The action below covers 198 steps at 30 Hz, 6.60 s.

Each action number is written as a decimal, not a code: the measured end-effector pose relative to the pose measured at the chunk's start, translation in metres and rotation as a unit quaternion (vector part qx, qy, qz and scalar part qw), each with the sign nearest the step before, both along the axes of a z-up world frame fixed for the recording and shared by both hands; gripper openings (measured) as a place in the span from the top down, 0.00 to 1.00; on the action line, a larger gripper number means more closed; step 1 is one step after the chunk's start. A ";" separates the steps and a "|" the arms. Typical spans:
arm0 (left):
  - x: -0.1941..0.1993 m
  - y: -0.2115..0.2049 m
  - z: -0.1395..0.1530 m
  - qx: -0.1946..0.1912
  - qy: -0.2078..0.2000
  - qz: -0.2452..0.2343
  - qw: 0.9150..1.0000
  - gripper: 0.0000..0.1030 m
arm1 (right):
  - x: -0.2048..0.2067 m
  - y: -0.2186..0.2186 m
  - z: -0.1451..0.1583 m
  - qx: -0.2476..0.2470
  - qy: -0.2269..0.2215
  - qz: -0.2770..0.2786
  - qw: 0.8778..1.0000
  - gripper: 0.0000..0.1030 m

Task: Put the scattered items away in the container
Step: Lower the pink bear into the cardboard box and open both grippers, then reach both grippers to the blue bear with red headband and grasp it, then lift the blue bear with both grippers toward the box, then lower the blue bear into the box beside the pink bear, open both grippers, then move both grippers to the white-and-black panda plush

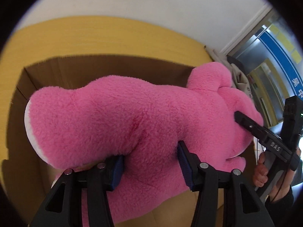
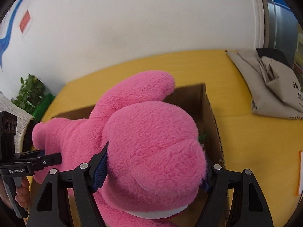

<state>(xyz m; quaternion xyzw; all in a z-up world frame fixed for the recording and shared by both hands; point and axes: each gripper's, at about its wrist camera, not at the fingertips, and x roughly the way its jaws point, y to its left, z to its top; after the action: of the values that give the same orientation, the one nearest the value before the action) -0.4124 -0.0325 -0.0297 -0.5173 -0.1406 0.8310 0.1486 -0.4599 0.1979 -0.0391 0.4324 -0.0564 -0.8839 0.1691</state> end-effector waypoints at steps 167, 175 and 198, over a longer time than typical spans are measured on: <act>0.383 0.041 0.125 -0.183 0.266 0.059 0.944 0.19 | 0.408 0.003 0.077 0.098 0.181 -0.010 0.979 0.00; 0.391 0.048 0.120 -0.179 0.261 0.049 0.947 0.19 | 0.417 0.007 0.074 0.092 0.177 -0.006 0.980 0.00; 0.384 0.050 0.103 -0.157 0.234 0.041 0.959 0.19 | 0.411 0.008 0.065 0.093 0.158 -0.012 0.983 0.00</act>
<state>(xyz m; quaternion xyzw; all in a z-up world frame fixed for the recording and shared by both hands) -0.0284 0.0178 0.0736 -0.3190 0.0097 0.9458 0.0602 -0.0489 0.2057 0.0255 0.3001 0.0485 -0.9446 0.1239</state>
